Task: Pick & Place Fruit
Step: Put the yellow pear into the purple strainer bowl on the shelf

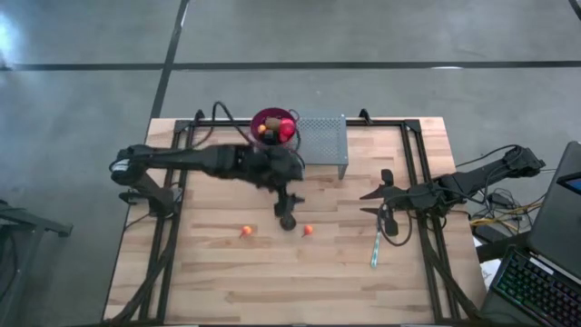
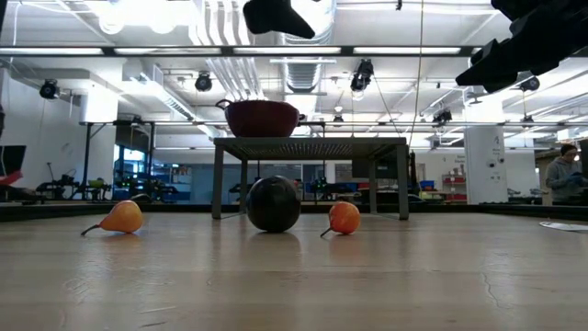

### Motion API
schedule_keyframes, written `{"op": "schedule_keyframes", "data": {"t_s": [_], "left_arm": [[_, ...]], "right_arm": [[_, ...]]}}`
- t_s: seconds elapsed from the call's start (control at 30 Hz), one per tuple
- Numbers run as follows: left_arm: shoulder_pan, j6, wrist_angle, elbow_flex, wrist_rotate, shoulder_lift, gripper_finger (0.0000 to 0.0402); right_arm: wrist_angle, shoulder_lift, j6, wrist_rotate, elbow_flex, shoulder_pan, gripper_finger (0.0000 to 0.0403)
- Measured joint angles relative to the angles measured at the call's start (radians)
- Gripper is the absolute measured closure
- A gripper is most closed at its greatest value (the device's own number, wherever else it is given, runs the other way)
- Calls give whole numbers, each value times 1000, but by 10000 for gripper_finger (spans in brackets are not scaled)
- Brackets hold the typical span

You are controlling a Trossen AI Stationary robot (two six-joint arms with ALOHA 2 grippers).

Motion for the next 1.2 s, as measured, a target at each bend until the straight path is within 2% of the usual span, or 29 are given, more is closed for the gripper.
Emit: {"op": "schedule_keyframes", "data": {"t_s": [0.17, 0.43, 0.63, 0.87, 1.2], "left_arm": [[-80, 30, 32, -43, -75, 20, 81], [-134, 3, 45, -170, -87, 22, 81], [-167, -148, -89, -253, -85, 22, 81], [-231, -393, -285, -339, -80, 19, 81], [-266, -688, -324, -475, -80, 17, 81]], "right_arm": [[0, 0, 0, 0, 0, 0, 276], [0, 0, 0, 0, 0, 0, 299], [0, 0, 0, 0, 0, 0, 317], [0, -1, 3, 0, 0, 0, 338], [0, -1, 2, 0, 0, 0, 358]]}}
